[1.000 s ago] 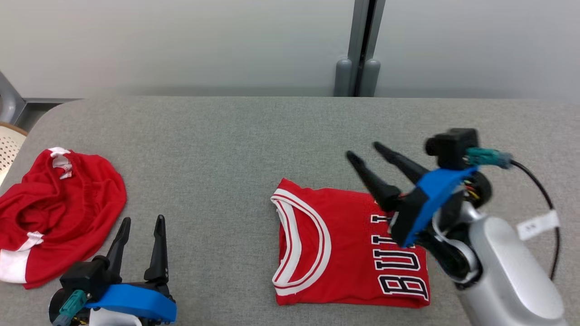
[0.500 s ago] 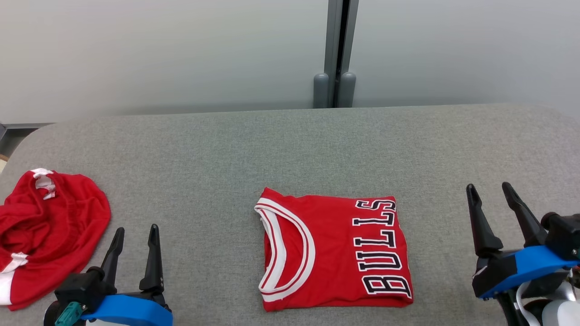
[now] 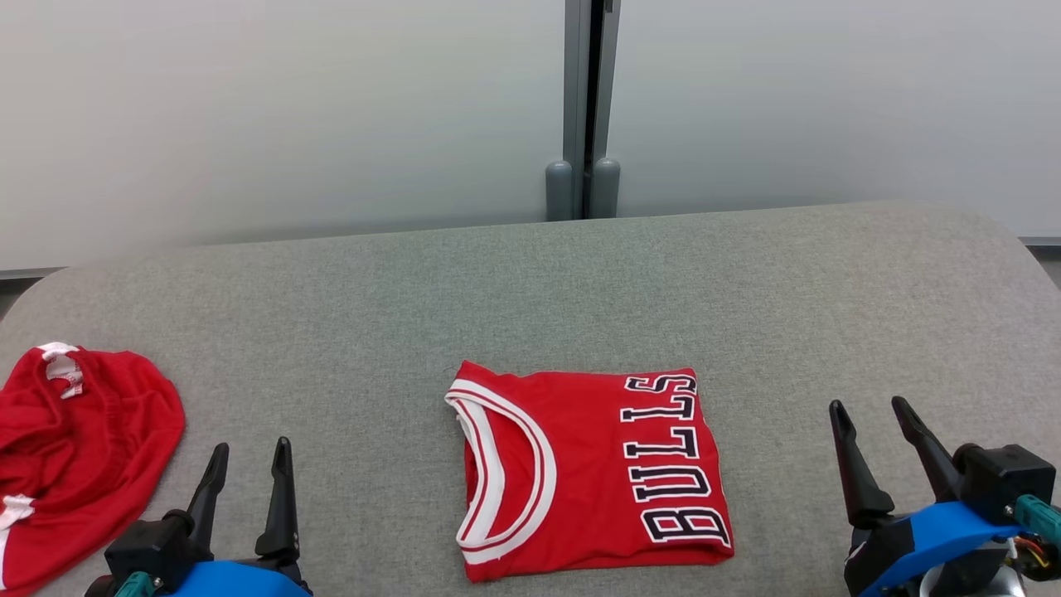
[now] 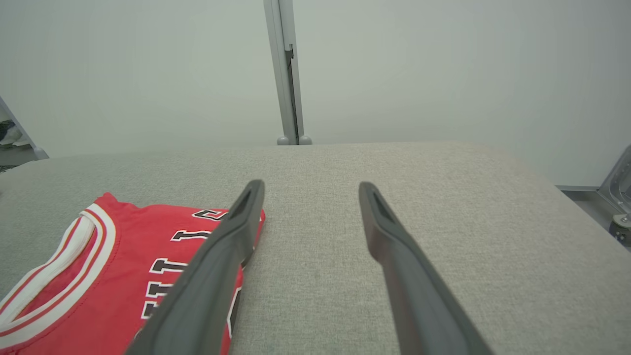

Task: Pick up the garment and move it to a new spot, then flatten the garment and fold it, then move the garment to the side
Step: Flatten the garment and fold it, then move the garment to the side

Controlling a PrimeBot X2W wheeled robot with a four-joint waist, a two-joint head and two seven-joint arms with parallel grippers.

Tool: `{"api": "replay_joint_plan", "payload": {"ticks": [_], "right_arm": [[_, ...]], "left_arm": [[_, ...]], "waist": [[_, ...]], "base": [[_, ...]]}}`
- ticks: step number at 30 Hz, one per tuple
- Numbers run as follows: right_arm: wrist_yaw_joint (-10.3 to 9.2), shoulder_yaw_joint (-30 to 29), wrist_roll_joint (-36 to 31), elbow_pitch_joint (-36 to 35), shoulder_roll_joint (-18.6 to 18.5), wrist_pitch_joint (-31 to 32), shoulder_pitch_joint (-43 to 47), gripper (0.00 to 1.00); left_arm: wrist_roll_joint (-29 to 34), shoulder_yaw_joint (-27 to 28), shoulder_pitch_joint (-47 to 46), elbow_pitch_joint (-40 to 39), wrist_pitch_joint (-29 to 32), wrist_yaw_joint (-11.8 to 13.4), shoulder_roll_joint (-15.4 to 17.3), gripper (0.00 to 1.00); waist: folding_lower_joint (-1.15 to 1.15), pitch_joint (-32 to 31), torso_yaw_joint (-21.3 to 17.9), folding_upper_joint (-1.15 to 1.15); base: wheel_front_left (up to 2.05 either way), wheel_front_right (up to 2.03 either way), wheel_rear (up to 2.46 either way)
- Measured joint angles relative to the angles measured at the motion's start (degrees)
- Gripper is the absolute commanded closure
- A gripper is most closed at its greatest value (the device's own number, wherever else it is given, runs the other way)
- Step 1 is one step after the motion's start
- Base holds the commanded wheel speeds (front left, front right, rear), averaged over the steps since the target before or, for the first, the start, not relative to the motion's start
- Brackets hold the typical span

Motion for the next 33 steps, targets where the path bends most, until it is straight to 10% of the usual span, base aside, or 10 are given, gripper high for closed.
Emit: {"api": "replay_joint_plan", "payload": {"ticks": [33], "right_arm": [[0.00, 6.57, 2.05, 2.88, -1.25, 10.50, -9.00, 0.00]], "left_arm": [[-0.62, -1.58, -1.33, -3.23, 2.04, 1.36, 0.88, 0.00]], "waist": [[0.02, 3.42, 1.42, 0.00]], "base": [[0.00, 0.00, 0.00]]}}
